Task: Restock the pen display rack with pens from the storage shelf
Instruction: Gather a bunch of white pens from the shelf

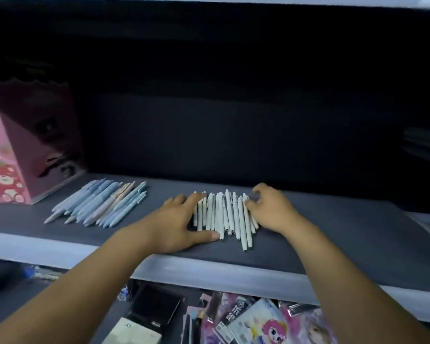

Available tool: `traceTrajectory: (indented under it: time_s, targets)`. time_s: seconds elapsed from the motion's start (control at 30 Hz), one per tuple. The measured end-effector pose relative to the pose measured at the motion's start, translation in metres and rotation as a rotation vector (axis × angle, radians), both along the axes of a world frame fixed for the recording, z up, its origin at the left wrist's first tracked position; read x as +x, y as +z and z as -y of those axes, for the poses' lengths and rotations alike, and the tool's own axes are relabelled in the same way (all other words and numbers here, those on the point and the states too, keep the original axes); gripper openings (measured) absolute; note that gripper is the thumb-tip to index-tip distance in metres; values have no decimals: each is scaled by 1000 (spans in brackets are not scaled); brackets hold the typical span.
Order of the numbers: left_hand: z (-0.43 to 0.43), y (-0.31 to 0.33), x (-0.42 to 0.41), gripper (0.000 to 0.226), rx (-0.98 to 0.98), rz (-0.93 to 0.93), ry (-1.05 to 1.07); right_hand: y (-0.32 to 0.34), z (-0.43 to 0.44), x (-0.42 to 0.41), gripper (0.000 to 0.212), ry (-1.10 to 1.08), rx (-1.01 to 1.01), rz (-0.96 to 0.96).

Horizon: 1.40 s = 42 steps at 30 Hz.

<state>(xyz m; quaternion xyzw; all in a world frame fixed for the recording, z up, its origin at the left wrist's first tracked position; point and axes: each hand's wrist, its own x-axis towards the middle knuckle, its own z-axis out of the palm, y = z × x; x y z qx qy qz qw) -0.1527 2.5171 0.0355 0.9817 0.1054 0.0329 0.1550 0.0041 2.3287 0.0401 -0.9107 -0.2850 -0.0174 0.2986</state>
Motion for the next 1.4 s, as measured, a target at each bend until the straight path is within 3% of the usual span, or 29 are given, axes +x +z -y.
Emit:
traceTrajectory:
  time_s: [0.17, 0.27, 0.4, 0.6, 0.73, 0.87, 0.97, 1.03, 1.4]
  targets:
    - [-4, 20, 38, 103, -176, -64, 115, 13, -18, 11, 30, -73, -154, -117]
    - [9, 35, 57, 112, -75, -198, 77, 18, -30, 9, 20, -96, -165, -207]
    - [27, 44, 68, 100, 117, -321, -24, 21, -42, 4, 20, -106, -113, -308]
    - [7, 34, 81, 122, 99, -367, 36, 12, -52, -8, 21, -71, -26, -364]
    - [-10, 28, 80, 119, 72, -307, 19, 16, -48, -8, 18, -47, -5, -398]
    - [-34, 26, 76, 127, -142, -288, -35, 36, -52, 11, 23, -41, -119, -416]
    - [-48, 24, 77, 106, -309, -227, -46, 31, -60, 22, 24, -59, -161, -386]
    - [-54, 21, 81, 90, -323, -179, -36, 18, -62, 29, 27, -70, -172, -313]
    - [-59, 25, 88, 86, -439, -156, -46, 6, -56, 43, 28, 15, -154, -209]
